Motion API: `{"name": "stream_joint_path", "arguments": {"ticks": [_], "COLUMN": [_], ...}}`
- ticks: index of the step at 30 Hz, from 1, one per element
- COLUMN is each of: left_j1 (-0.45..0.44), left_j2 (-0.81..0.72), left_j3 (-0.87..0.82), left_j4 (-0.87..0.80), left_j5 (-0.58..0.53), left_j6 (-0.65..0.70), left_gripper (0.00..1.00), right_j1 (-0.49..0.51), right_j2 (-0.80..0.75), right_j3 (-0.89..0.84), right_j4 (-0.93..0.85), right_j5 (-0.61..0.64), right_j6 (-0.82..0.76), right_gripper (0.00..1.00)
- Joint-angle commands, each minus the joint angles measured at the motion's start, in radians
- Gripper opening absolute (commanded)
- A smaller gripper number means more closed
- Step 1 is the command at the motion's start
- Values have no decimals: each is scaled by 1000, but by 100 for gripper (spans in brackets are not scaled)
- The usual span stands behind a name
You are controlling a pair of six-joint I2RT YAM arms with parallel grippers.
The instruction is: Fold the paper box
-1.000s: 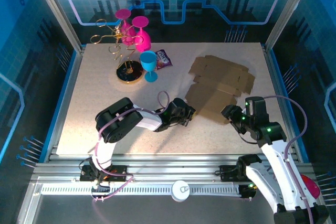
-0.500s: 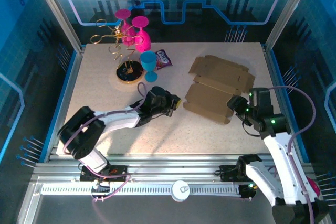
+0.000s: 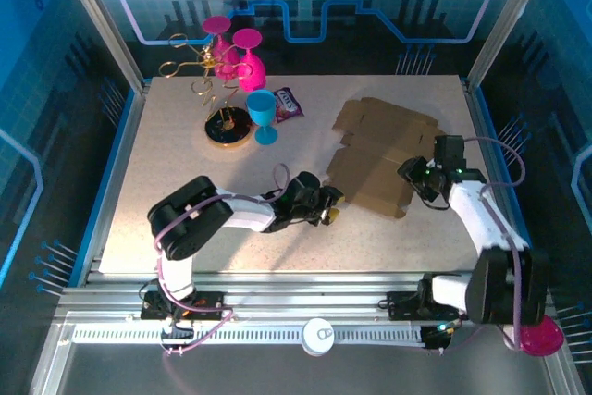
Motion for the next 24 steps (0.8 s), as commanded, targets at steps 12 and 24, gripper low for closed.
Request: {"name": "stream_joint_path", "arguments": {"ticks": [12, 24], "left_j1": [-28, 3], "left_j2": [130, 90], "left_j3": [44, -40], "left_j4": [186, 212], "left_j5": [-114, -183], "left_j6": [-65, -7], "left_gripper": [49, 49], "right_j1": [-33, 46], "right_j2": [436, 342], "right_j3": [131, 26], "right_j4": [70, 35], "right_j5": [-197, -300], "right_j6": [-27, 112], "right_gripper": [39, 34]}}
